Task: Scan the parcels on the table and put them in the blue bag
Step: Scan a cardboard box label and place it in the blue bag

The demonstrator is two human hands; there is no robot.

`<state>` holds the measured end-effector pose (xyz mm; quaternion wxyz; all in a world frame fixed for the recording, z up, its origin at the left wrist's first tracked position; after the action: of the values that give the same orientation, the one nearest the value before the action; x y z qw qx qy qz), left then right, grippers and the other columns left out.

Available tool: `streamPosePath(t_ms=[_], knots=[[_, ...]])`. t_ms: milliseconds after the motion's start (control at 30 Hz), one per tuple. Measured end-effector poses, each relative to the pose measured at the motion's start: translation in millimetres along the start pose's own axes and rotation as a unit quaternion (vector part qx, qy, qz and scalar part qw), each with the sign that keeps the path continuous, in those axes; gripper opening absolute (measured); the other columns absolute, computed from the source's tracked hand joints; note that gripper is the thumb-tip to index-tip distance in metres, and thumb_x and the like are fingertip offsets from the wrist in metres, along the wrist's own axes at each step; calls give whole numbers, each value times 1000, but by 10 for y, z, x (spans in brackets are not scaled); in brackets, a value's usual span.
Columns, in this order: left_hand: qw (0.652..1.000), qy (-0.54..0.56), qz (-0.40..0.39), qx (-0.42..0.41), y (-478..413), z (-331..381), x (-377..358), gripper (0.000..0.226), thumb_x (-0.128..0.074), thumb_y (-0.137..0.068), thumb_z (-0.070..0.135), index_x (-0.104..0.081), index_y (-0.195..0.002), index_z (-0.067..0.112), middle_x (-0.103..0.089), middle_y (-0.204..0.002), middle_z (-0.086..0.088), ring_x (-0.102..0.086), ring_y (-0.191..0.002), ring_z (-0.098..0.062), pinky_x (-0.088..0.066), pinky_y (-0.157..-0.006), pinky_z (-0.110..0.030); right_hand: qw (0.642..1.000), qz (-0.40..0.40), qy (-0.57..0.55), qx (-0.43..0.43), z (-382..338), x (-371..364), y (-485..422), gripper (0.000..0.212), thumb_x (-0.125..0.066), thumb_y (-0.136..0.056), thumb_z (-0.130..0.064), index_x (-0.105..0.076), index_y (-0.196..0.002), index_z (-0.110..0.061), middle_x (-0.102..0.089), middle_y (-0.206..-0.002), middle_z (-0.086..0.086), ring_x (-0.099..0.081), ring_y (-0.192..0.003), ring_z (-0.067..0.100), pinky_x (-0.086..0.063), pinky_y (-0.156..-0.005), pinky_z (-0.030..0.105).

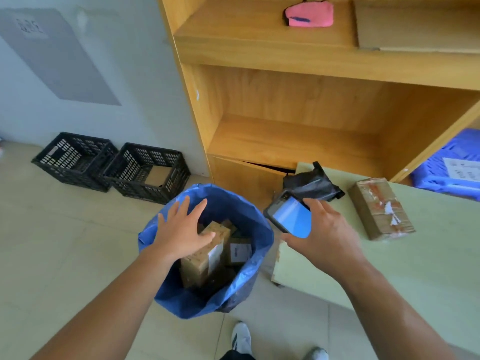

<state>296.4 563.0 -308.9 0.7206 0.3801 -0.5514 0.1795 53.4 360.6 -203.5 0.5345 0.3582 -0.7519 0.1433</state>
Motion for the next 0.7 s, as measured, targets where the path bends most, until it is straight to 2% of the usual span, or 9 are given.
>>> streamPosePath(t_ms=[100,267,400,567,700], knots=[[998,5,45,-46,-132,497,155,92,-50,-85,76,-10,-161,42,-18,-170,-6,-14,-156,-31,-26,-120,-58,999,22,-11,-38,347,117,48,88,-73,-71,-64,-39,-143,-27,-55,-131,-4,-54,-117,21,-49,-84,35],[988,25,77,-132,-285,1663,411,88,-57,-90,68,-14,-161,40,-16,-171,-6,-16,-156,-31,-26,-121,-58,993,67,-46,-91,1080,353,172,83,-78,-69,-59,-45,-137,-25,-57,-124,-1,-56,-111,23,-50,-85,38],[979,26,98,-177,-269,2580,444,87,-58,-90,66,-17,-161,38,-24,-169,-6,-20,-155,-30,-29,-120,-57,986,91,-74,-120,1824,608,310,86,-78,-67,-59,-41,-139,-28,-55,-121,-2,-54,-110,24,-51,-88,44],[975,46,92,-199,-197,3765,223,82,-64,-92,54,-24,-161,33,-26,-167,-3,-23,-152,-28,-32,-116,-47,982,101,-69,-145,2882,934,399,86,-80,-70,-55,-42,-140,-23,-54,-120,-1,-53,-107,23,-49,-86,40],[974,58,80,-205,-239,4582,-220,78,-68,-92,46,-30,-158,33,-27,-166,-3,-19,-153,-27,-39,-110,-49,983,90,-68,-146,3578,925,340,84,-78,-72,-55,-42,-140,-23,-54,-122,-1,-52,-109,24,-49,-87,42]])
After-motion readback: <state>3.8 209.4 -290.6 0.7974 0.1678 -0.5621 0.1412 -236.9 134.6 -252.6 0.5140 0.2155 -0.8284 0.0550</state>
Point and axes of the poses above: each hand's wrist, its own y-axis away from the middle knuckle, its own x-axis out of the back of the hand, z = x × y, the point moved 8 cm from there along -y, towards the middle knuckle
